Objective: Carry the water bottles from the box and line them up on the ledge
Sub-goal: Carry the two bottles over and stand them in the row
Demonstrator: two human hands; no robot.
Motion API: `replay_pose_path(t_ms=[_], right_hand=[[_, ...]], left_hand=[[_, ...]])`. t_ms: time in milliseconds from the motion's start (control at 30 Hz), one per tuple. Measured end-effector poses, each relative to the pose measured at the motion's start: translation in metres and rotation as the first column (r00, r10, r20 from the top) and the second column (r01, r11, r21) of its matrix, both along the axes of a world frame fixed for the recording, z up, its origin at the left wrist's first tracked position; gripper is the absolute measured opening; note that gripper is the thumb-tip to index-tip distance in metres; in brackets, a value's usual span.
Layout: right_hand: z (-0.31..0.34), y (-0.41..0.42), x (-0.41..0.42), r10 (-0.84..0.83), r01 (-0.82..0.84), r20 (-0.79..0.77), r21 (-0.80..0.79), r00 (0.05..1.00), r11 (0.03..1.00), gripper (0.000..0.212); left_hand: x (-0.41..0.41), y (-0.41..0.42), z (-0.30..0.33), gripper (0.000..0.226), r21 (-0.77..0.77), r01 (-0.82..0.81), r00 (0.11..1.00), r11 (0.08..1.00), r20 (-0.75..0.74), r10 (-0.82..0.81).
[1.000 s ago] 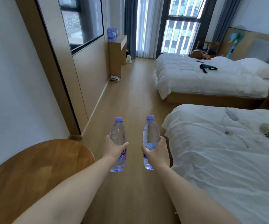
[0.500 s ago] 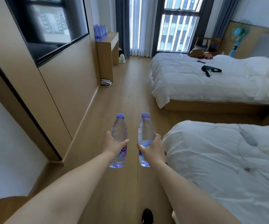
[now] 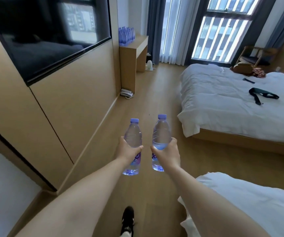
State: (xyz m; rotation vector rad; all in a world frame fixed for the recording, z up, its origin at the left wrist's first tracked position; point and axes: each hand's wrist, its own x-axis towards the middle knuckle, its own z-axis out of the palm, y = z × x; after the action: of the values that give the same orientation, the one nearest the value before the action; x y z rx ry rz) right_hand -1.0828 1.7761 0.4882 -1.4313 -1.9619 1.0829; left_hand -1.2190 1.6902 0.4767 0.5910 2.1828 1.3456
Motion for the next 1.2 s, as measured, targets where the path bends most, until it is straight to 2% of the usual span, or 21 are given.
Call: replay_pose_path(t_ms=[167,400,700,900,1000,1200], right_hand=[[-0.024,0.102,-0.083,-0.006,0.006,0.038,-0.015,0.999,1.0,0.072],[-0.021,0.236,-0.19,-0.058,0.061,0.041,-0.07,0.997,0.996,0.071],[-0.028,0.429,-0.287,-0.046,0.049,0.06,-0.057,0.997,0.997,0.078],[-0.029,0.577,-0.344,-0.047,0.049,0.031,-0.069,0.998,0.996,0.081],[-0.016,0.649,-0.374,-0.002,0.002,0.058,-0.011,0.998,1.0,0.072],[-0.009,0.761,-0.445,0.014,-0.013,0.048,-0.022,0.999,1.0,0.075]], left_hand=[[-0.084,0.106,-0.019,0.062,-0.05,0.032,0.999,0.998,-0.023,-0.033],[-0.207,0.254,0.001,0.061,-0.157,0.009,0.996,0.988,-0.086,-0.023],[-0.295,0.449,-0.005,0.066,-0.209,0.044,0.991,0.977,-0.112,-0.069],[-0.356,0.591,-0.011,0.065,-0.17,-0.009,0.997,0.985,-0.073,-0.004],[-0.387,0.657,-0.003,0.066,-0.105,-0.053,0.998,0.993,-0.03,0.051],[-0.451,0.763,0.001,0.065,-0.103,-0.066,0.996,0.992,-0.063,0.06]])
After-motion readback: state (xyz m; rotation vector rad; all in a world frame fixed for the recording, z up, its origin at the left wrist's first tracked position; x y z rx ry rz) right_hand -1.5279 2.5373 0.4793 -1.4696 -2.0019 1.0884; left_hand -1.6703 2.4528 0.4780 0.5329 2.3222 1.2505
